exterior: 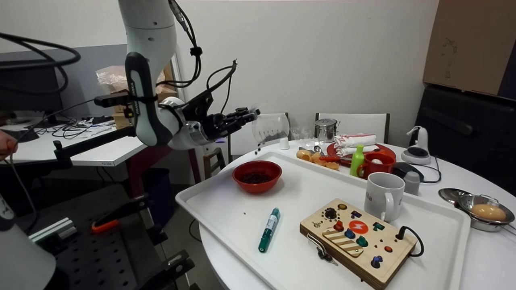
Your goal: Empty the jug into the red bowl
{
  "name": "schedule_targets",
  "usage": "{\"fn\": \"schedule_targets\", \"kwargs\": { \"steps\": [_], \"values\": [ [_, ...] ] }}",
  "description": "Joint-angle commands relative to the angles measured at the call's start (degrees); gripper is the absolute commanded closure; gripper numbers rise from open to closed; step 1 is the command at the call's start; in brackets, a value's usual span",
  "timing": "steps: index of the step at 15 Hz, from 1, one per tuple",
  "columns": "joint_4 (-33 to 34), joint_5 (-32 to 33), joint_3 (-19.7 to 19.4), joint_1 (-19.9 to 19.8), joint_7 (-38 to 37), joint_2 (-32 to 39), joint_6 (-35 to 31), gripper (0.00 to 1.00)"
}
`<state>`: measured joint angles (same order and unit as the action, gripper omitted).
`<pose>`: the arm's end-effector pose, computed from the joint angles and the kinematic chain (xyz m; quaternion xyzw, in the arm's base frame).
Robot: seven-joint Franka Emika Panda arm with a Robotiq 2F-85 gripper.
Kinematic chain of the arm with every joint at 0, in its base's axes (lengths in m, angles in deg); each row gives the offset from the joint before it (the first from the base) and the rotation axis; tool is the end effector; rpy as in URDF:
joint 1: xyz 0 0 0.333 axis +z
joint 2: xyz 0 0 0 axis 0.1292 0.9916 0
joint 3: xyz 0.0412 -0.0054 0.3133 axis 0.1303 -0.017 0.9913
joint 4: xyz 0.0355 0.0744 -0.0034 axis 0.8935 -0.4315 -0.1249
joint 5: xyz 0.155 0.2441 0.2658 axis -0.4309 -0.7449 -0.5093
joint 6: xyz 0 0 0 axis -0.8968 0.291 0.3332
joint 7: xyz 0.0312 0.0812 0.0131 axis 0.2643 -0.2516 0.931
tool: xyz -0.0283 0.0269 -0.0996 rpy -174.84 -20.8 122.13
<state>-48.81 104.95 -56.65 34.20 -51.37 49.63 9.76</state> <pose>0.4655 0.2291 0.0631 0.3824 0.4352 -0.3265 0.7469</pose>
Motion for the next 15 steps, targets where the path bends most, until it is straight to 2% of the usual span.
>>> {"fn": "schedule_targets", "kwargs": {
  "steps": [1, 15],
  "values": [
    [0.66, 0.95, -0.09, 0.57, -0.85, 1.02, 2.4, 0.93],
    [0.38, 0.61, 0.39, 1.0, -1.91, 1.16, 5.11, 0.93]
  ]
}}
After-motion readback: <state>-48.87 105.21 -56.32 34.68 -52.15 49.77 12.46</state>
